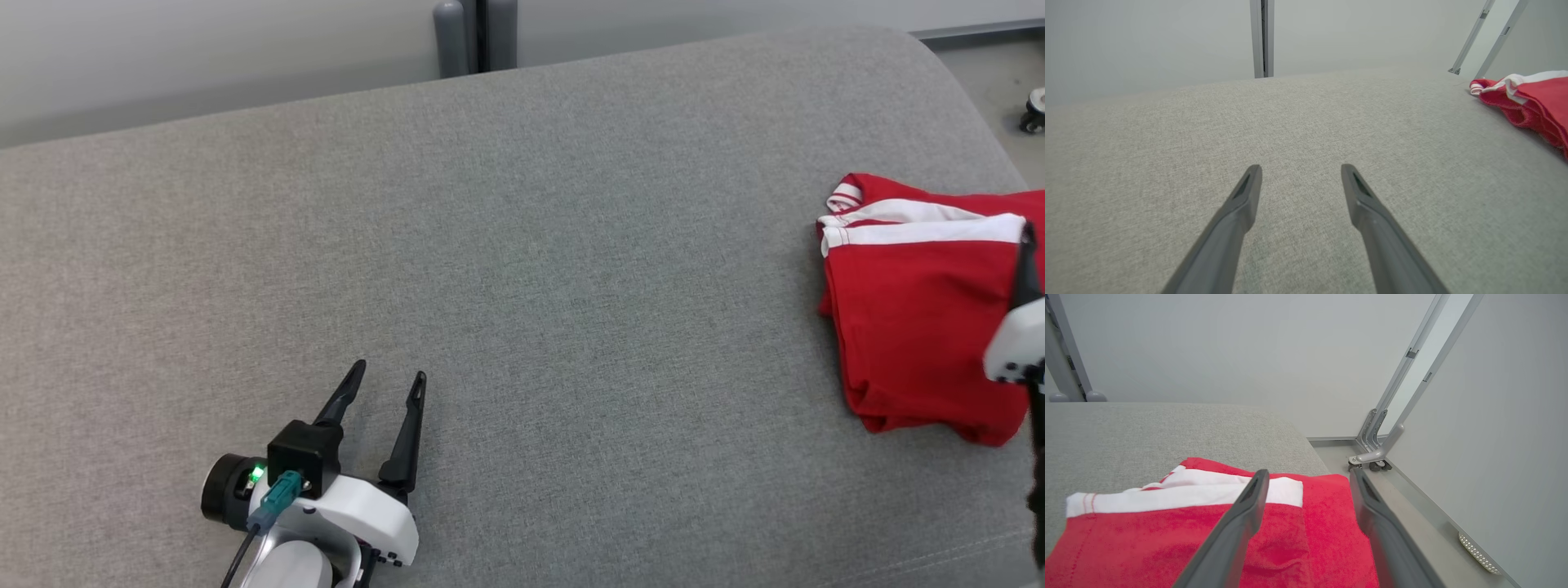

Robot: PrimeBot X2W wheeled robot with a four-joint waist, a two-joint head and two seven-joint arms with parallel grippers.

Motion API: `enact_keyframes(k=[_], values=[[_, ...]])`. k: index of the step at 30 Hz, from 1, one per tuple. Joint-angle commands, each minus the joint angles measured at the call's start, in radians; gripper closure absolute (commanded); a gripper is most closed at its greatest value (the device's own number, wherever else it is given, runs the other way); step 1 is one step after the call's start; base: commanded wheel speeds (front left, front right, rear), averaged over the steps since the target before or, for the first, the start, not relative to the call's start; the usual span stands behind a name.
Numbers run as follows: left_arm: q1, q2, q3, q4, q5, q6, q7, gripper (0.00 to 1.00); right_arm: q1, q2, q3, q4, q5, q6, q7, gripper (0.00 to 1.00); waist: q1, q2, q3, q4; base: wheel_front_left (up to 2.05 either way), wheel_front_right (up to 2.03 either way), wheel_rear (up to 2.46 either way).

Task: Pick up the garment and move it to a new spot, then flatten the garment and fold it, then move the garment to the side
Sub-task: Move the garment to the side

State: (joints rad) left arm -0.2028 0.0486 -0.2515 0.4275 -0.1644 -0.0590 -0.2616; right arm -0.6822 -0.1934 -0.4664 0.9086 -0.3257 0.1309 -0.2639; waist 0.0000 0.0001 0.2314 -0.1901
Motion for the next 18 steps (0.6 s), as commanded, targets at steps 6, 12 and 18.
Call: enact_keyframes(k=[6,12,18], values=[[0.016,0.005,0.035,-0.014,-0.015,0.036,-0.005,0.0,0.055,0.096,0.095,-0.157,0.043,0.0,0.0,0.0,0.0,-0.0001,-0.043,0.023,0.0,0.0,0.0],[0.038,0.004,0.072,-0.028,-0.031,0.063,-0.004,0.0,0.172,0.133,0.265,-0.282,0.16,0.0,0.0,0.0,0.0,-0.0001,-0.082,0.074,0.0,0.0,0.0],[0.071,0.004,0.1,-0.032,-0.028,0.071,-0.004,0.0,0.291,0.139,0.367,-0.334,0.258,0.0,0.0,0.0,0.0,-0.0001,-0.121,0.14,0.0,0.0,0.0]])
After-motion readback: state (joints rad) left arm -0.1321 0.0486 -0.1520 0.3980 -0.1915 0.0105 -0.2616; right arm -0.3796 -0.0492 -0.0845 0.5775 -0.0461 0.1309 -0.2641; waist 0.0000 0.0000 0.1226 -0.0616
